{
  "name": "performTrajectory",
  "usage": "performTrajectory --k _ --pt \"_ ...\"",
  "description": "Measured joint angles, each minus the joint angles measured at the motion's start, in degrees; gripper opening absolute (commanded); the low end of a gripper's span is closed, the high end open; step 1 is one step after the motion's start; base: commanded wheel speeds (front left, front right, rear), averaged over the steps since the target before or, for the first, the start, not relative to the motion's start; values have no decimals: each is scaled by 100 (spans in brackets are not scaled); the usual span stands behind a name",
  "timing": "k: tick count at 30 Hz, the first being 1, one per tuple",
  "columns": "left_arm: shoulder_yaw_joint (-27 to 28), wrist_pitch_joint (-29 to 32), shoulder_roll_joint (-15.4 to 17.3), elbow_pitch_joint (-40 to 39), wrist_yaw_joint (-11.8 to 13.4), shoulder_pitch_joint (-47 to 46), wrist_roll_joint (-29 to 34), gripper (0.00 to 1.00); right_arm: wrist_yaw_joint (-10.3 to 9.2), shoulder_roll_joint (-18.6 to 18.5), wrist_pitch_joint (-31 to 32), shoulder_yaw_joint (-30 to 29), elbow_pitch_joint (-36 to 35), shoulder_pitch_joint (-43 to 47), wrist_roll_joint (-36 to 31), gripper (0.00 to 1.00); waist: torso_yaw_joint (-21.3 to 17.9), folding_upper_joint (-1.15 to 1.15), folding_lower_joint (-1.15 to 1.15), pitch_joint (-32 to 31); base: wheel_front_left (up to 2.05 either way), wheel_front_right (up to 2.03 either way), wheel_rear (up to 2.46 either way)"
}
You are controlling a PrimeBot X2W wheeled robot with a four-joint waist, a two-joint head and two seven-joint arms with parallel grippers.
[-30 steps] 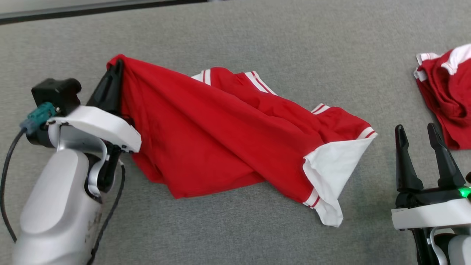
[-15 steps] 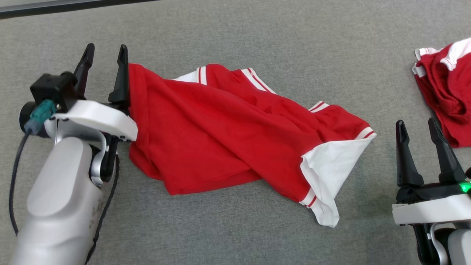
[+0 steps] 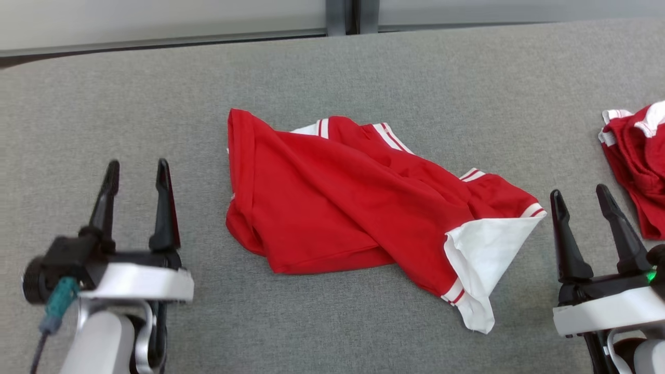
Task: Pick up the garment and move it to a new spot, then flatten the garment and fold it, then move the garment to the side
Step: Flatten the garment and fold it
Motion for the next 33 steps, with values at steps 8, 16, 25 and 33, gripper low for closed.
performTrajectory --k 8,16,25,33 --pt "-81 0 -21 -430 46 916 146 100 0 -33 158 29 -79 247 -30 100 140 0 0 -280 0 0 0" --pt "-233 40 -71 -487 68 1079 159 100 0 -64 266 -5 -189 322 -13 100 194 0 0 -387 0 0 0" --pt "-305 135 -53 -489 83 1067 157 100 0 -57 281 2 -188 332 4 100 180 0 0 -402 0 0 0" --pt "-689 676 -155 167 -297 816 -66 100 0 -7 275 97 -172 296 51 100 133 0 0 -324 0 0 0"
